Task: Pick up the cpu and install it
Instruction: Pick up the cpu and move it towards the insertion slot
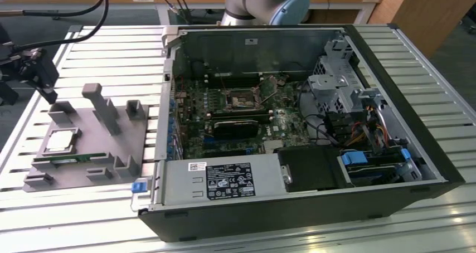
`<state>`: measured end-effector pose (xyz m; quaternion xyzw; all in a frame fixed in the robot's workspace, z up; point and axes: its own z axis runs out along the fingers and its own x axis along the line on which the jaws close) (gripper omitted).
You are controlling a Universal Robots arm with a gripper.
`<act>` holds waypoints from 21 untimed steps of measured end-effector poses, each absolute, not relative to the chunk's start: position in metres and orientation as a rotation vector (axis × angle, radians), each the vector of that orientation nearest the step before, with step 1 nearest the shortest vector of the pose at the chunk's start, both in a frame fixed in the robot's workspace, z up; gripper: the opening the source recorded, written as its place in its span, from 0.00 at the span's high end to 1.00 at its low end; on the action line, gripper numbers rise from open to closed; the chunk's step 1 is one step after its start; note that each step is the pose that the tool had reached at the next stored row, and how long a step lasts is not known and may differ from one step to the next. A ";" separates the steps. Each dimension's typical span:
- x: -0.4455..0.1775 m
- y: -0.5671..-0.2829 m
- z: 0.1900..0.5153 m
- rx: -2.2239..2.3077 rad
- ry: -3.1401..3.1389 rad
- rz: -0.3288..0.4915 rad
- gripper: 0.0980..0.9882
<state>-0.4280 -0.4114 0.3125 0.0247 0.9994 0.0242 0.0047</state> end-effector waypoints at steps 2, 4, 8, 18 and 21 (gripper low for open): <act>-0.428 -0.411 0.311 0.077 3.130 0.077 0.32; -0.428 -0.411 0.310 0.077 3.130 0.078 0.32; -0.428 -0.411 0.306 0.077 3.130 0.079 0.32; -0.428 -0.413 0.294 0.077 3.130 0.098 0.32; -0.428 -0.413 0.289 0.077 3.130 0.109 0.32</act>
